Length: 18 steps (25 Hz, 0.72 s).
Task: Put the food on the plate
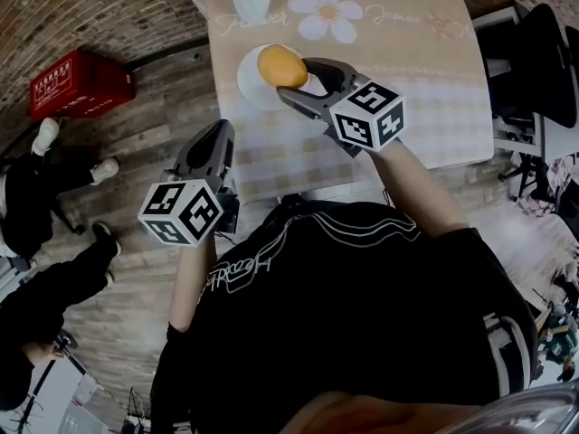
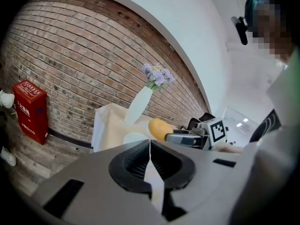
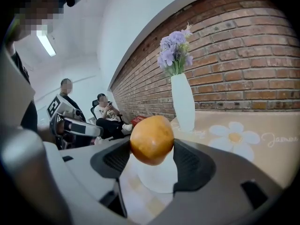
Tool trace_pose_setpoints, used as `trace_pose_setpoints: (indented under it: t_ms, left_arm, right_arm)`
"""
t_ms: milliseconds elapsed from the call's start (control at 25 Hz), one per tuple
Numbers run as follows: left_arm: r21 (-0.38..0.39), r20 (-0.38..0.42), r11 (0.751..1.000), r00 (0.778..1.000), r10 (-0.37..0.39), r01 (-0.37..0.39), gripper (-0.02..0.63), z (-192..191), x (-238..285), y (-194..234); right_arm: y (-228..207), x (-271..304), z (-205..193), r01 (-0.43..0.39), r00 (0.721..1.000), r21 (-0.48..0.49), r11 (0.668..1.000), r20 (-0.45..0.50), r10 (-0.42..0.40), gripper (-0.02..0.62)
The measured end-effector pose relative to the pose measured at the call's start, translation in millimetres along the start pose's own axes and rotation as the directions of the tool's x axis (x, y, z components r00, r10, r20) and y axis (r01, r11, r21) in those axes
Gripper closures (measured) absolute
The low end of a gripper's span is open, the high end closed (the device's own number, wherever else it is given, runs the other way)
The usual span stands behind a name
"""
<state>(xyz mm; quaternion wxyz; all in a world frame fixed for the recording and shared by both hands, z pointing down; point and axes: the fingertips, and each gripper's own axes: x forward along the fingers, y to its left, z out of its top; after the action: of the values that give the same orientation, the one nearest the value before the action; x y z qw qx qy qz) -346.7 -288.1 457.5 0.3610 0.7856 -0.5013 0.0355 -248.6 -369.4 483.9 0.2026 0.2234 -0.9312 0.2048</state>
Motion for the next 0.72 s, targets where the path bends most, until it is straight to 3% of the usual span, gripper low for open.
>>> trace_pose_setpoints:
  t_ms: [720]
  left_arm:
    - [-0.032, -0.039, 0.999, 0.998, 0.038, -0.039, 0.598, -21, 2, 22]
  right_arm:
    - [-29, 50, -57, 0.077, 0.984, -0.116, 0.99, -0.154, -0.094, 0.316]
